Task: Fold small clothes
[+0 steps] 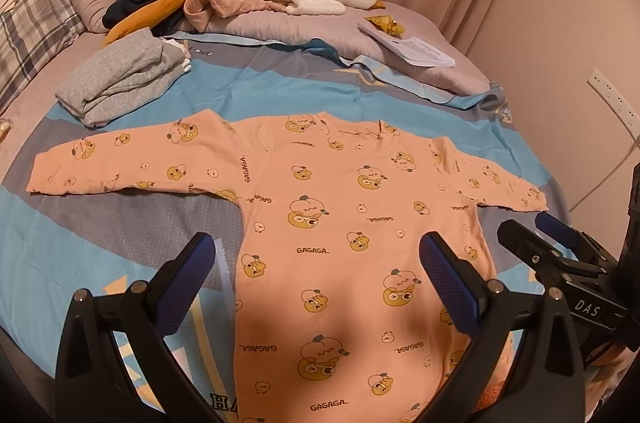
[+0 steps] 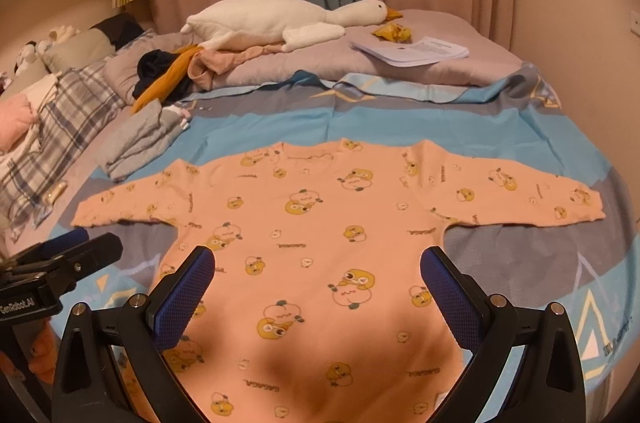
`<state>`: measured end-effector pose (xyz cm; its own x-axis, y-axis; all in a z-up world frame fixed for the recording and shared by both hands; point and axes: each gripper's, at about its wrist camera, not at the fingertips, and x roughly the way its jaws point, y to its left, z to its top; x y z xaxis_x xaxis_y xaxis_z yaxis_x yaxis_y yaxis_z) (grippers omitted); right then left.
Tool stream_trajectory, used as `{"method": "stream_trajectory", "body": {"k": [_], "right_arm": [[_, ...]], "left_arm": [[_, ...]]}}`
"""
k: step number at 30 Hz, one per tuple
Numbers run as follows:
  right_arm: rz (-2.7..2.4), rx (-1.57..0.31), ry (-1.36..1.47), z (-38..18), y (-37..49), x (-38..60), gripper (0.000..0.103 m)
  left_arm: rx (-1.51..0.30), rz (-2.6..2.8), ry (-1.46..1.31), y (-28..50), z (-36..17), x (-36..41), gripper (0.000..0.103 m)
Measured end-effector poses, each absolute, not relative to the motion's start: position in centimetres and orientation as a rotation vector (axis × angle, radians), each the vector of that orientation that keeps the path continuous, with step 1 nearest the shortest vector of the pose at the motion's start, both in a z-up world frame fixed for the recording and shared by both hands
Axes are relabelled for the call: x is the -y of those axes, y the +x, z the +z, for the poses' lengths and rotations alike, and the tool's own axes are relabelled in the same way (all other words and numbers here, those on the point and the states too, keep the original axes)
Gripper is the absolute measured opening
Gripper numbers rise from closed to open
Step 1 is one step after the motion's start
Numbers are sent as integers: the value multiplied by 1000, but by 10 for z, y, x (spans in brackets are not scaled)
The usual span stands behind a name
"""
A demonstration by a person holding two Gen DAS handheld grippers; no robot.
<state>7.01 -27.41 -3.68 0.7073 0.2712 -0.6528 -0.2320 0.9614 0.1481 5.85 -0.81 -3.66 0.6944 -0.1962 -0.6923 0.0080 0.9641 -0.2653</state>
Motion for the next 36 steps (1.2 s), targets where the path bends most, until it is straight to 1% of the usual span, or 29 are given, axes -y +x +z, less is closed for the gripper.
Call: {"method": "stream_trajectory", "body": {"k": [36], "right_arm": [[300,-744,90,-33,74,270,102]], "left_arm": [[-820,-130,-232,52,-33,9,102]]}}
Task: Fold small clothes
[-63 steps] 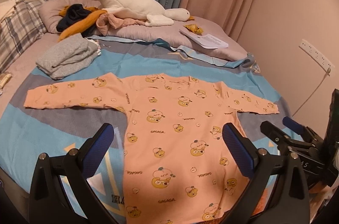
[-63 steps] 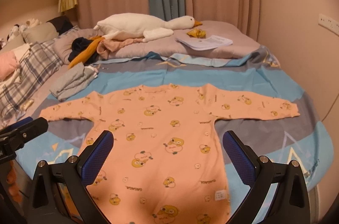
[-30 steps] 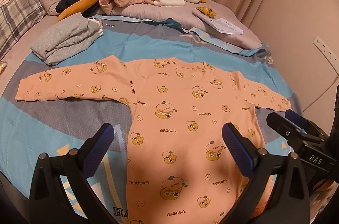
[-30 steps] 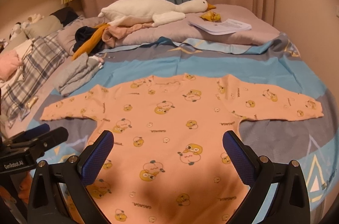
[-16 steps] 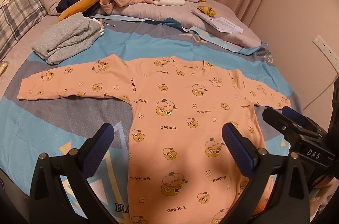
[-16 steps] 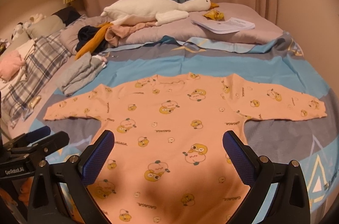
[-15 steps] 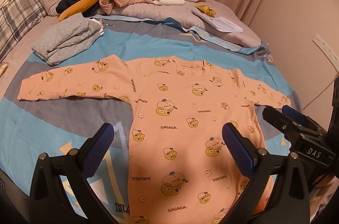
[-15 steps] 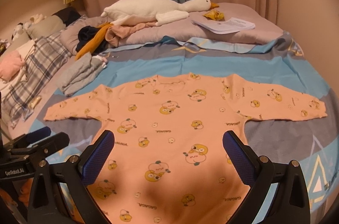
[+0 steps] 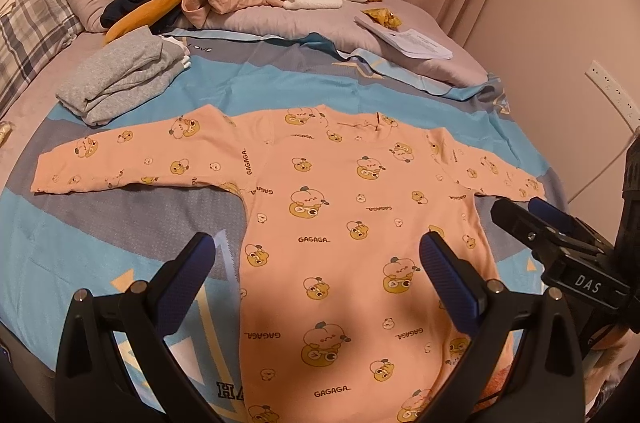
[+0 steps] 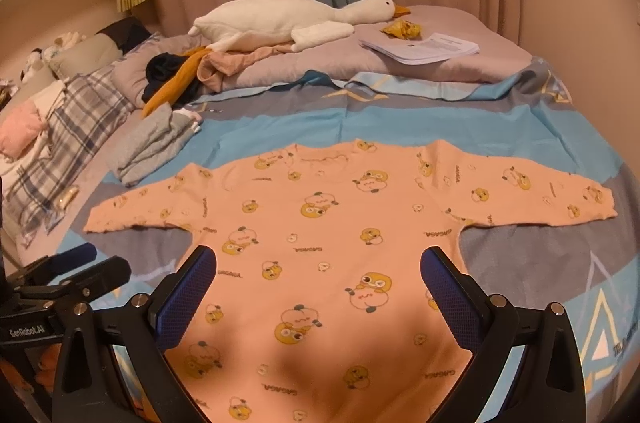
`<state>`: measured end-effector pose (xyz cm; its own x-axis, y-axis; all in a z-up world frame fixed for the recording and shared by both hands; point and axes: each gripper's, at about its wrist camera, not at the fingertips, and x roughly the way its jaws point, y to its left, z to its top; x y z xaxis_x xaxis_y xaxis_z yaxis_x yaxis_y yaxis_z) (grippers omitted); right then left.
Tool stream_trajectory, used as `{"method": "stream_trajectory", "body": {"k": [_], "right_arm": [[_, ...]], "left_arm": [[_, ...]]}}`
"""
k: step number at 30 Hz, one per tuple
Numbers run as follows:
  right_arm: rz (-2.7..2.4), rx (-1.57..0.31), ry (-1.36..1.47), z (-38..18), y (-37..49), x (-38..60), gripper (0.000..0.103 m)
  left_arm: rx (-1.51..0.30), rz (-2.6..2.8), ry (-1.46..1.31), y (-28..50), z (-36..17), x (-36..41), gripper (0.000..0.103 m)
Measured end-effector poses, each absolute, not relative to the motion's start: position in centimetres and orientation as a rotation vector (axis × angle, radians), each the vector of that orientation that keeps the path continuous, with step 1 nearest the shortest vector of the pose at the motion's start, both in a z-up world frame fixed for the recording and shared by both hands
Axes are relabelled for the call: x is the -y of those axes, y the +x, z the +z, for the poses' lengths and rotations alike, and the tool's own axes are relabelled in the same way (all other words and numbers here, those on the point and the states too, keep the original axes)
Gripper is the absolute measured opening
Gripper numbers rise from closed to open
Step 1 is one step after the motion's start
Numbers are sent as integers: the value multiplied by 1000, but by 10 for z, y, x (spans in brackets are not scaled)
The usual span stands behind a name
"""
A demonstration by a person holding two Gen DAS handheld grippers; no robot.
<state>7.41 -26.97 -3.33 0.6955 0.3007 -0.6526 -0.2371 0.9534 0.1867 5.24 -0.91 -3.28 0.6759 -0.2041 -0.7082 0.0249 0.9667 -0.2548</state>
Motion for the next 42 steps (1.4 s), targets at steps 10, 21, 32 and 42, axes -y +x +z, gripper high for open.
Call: {"method": "stream_trajectory", "body": {"k": [10,21,32,42], "right_arm": [[302,-735,101,-30,69,272,102],[277,-742,139,-32,71,283,102],[248,-750,160,-33,74,295,102],[192,-762,170,-36,88,308,101]], "left_arm": [[-801,-171,-248,50,-28,9,102],[-811,-189,-257,54,-26,11,101],[-839,-207,-265,64,-30,18,100],[-883,-202,-261,77,-45,22,99]]}}
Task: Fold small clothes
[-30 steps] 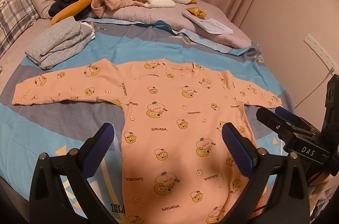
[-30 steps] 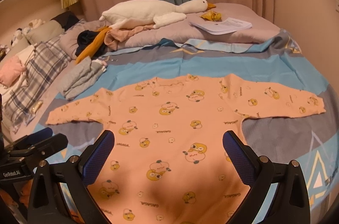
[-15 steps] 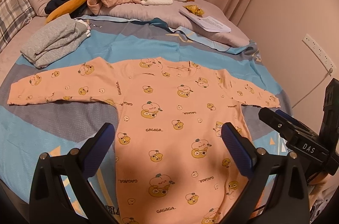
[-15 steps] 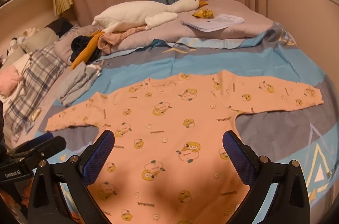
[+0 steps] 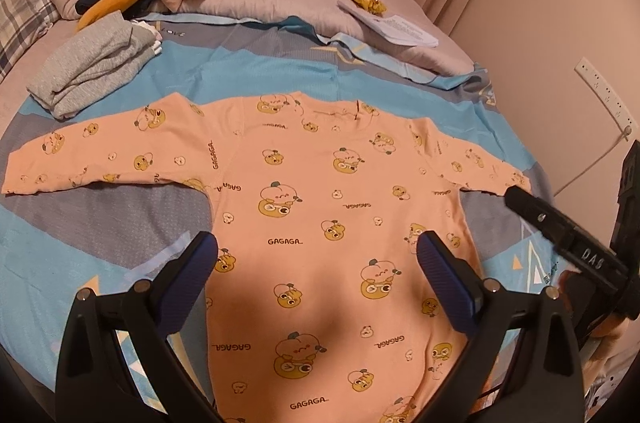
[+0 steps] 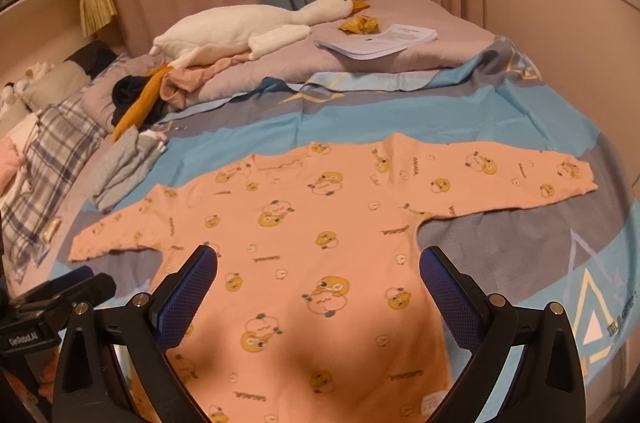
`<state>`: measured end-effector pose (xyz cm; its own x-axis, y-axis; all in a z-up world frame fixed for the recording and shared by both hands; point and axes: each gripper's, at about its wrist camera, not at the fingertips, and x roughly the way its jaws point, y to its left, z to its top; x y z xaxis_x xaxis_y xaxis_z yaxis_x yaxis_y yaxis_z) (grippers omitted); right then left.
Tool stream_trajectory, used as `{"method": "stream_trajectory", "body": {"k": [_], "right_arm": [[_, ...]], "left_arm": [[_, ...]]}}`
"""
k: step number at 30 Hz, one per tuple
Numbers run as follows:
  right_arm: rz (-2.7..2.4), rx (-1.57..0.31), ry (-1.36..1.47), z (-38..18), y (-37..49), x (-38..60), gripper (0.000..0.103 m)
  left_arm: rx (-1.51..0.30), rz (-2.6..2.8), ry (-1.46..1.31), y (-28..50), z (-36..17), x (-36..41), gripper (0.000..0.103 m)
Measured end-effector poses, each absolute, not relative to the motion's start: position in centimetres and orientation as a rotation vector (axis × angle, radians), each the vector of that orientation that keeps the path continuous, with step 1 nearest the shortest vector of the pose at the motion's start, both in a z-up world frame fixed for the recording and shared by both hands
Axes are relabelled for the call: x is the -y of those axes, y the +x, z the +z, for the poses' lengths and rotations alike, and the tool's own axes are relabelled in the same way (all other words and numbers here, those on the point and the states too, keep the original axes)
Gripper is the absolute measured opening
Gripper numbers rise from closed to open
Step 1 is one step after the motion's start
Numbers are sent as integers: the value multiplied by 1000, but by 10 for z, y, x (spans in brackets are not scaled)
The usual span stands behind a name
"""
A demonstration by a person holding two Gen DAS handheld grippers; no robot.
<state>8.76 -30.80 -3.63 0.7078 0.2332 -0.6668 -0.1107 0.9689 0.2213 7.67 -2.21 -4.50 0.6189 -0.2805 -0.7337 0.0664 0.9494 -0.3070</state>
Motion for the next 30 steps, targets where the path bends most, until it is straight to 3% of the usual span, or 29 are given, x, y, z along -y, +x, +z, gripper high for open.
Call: {"method": "stream_trajectory", "body": {"k": [15,30], "right_arm": [[33,-777,247,-37,140,402,100],[-396,-906,604,-106,196,605,60]], "left_arm": [[-1068,-179,-304,112,-112,23,93],[-1116,-131,-326,122,-141,14,91]]}}
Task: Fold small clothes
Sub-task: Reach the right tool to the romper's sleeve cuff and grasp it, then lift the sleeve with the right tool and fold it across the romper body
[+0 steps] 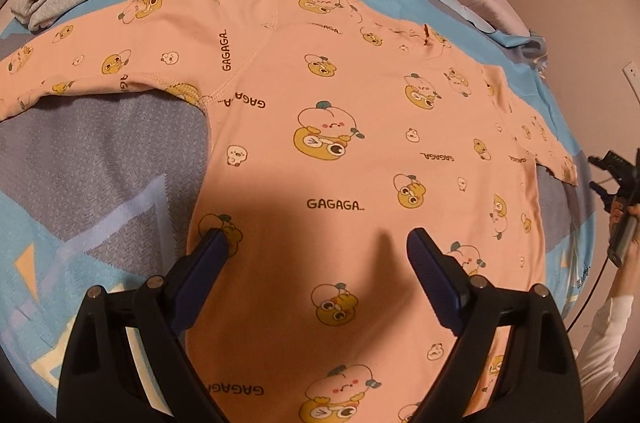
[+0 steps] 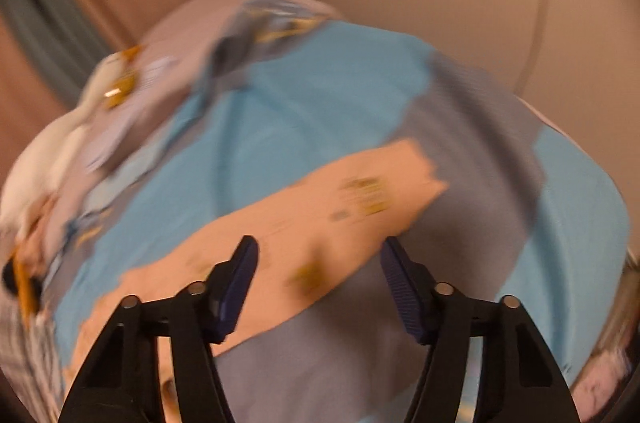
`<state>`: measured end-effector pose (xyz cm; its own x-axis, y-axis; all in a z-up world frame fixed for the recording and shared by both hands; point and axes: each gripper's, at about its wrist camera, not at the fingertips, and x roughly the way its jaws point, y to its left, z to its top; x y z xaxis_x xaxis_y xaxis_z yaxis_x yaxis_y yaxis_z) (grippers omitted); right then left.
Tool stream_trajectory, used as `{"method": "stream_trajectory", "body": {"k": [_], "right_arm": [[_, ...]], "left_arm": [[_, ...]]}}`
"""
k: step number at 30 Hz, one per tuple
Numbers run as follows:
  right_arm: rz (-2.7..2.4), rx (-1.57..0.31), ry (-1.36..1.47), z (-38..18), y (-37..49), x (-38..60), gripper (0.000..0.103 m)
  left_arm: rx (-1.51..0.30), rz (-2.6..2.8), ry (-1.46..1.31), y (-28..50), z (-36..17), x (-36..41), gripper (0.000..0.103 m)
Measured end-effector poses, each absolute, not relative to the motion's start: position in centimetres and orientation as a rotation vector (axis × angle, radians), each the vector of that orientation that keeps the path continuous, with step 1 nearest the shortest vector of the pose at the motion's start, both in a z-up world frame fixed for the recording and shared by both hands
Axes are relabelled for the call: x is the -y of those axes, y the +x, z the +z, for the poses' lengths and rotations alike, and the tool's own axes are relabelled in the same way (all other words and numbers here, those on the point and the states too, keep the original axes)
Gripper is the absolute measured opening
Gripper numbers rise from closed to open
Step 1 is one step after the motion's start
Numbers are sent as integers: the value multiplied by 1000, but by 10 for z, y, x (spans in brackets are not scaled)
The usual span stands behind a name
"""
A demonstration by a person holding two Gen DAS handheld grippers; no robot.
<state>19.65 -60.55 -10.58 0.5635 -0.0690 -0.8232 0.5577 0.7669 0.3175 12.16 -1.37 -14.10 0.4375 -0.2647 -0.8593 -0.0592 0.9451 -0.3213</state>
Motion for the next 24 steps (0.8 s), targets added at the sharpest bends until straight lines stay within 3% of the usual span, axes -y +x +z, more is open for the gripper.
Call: {"method": "stream_trajectory", "body": {"k": [3,8,10,12,14,24], "right_arm": [[-461,-939,648,-130,202,624,52],[-455,-946,760,-156,207,636,48],[-462,-927,738,-156,209,632,40],[-459,-908,724,-155,212,630,20],[-484,-905,712,-153,210,630,8],[-424,-718,553,-49,196,601,7]], "left_arm": [[-1110,-131,-326,122,-142,14,91],[-1105,-133,-344,124,-142,12,91],[-1103,-134,-356,124,-142,10,91],[-1101,-135,-370,125,-141,9,91],[-1099,-137,-384,124,-140,7,90],[-1022,-103,-417,119,-118,-10,89]]}}
